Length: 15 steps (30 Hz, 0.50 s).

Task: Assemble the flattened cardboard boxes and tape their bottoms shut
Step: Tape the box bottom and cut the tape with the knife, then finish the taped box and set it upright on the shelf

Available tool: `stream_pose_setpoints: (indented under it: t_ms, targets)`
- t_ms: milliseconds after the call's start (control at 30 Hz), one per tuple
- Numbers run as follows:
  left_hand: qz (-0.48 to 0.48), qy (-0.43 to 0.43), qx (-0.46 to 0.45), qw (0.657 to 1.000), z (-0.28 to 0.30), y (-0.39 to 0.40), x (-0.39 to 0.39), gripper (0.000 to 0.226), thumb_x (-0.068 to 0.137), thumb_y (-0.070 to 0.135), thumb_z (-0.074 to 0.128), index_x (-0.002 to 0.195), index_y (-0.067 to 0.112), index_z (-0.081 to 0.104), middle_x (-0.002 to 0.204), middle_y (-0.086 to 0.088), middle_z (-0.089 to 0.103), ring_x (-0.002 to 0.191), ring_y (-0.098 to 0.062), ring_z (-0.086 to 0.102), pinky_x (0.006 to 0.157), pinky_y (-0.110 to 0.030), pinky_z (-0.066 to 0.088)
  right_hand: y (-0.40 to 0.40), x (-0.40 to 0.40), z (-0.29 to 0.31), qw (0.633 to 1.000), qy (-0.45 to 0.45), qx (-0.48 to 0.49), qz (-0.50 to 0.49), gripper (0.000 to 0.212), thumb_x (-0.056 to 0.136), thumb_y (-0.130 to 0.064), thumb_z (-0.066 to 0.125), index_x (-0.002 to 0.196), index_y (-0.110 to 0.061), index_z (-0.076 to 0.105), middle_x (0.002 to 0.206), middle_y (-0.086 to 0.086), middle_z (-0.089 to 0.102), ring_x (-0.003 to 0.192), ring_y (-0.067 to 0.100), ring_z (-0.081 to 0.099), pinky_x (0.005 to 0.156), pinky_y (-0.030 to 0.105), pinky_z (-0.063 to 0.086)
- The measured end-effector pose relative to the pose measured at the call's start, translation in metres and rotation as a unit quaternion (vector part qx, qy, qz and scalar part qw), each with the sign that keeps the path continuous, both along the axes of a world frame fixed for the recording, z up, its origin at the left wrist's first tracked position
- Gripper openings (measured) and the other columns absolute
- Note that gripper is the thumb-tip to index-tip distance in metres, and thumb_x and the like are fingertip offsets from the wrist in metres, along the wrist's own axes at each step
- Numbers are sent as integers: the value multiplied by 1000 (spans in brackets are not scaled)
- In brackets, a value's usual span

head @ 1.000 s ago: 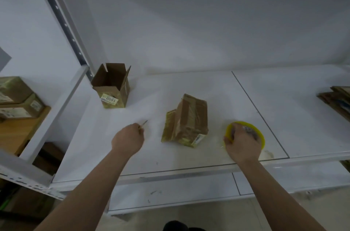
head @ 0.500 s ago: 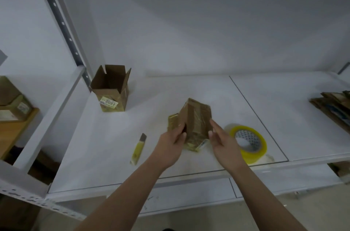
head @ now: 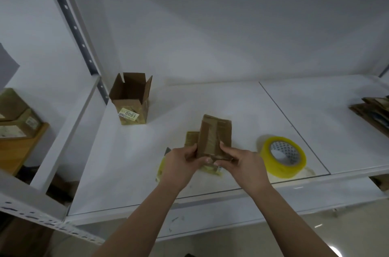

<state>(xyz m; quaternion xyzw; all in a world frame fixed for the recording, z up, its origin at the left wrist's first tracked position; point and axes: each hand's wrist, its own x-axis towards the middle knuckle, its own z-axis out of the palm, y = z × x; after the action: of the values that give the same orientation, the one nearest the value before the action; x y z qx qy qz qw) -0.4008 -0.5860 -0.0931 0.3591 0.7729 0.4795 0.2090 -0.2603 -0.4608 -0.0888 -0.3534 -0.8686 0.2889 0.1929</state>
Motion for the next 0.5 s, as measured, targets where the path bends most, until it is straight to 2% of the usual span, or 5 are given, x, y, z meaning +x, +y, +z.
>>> stream_pose_setpoints:
  t_ms: [100, 233, 300, 400, 500]
  targets:
    - [21, 30, 13, 999, -6, -1, 2, 15, 80, 24, 76, 95, 28, 77, 75, 18, 72, 71, 7, 66, 70, -20, 54, -2, -2, -1, 999, -9, 37, -3, 51, 76, -46, 77, 124, -34, 65, 90, 4, 76, 80, 21, 70, 72, 36, 53]
    - [48, 67, 6, 997, -7, 2, 3, 11, 84, 20, 73, 95, 19, 77, 72, 17, 69, 63, 10, 59, 62, -5, 43, -6, -8, -2, 997, -13, 77, -12, 45, 79, -41, 76, 122, -32, 67, 90, 7, 76, 80, 27, 70, 69, 34, 51]
    - [61, 87, -1, 994, -5, 0, 6, 9, 85, 23, 72, 92, 19, 77, 75, 10, 72, 63, 3, 60, 62, -6, 43, -7, -10, -3, 996, -15, 81, -17, 44, 80, -41, 76, 122, -32, 67, 91, 7, 76, 81, 28, 69, 69, 34, 51]
    - [89, 112, -2, 990, -7, -4, 11, 8, 85, 24, 73, 87, 19, 78, 77, 4, 74, 65, -8, 64, 60, -19, 49, -8, -9, -2, 997, -21, 73, -17, 45, 81, -41, 75, 124, -32, 66, 95, 6, 76, 85, 26, 69, 71, 32, 50]
    - [108, 123, 6, 986, -11, -4, 9, 9, 86, 19, 72, 91, 15, 79, 81, 1, 75, 63, -8, 59, 56, -8, 41, -8, -10, 0, 997, -35, 67, -19, 45, 83, -43, 73, 126, -34, 65, 97, 4, 76, 88, 23, 69, 71, 29, 48]
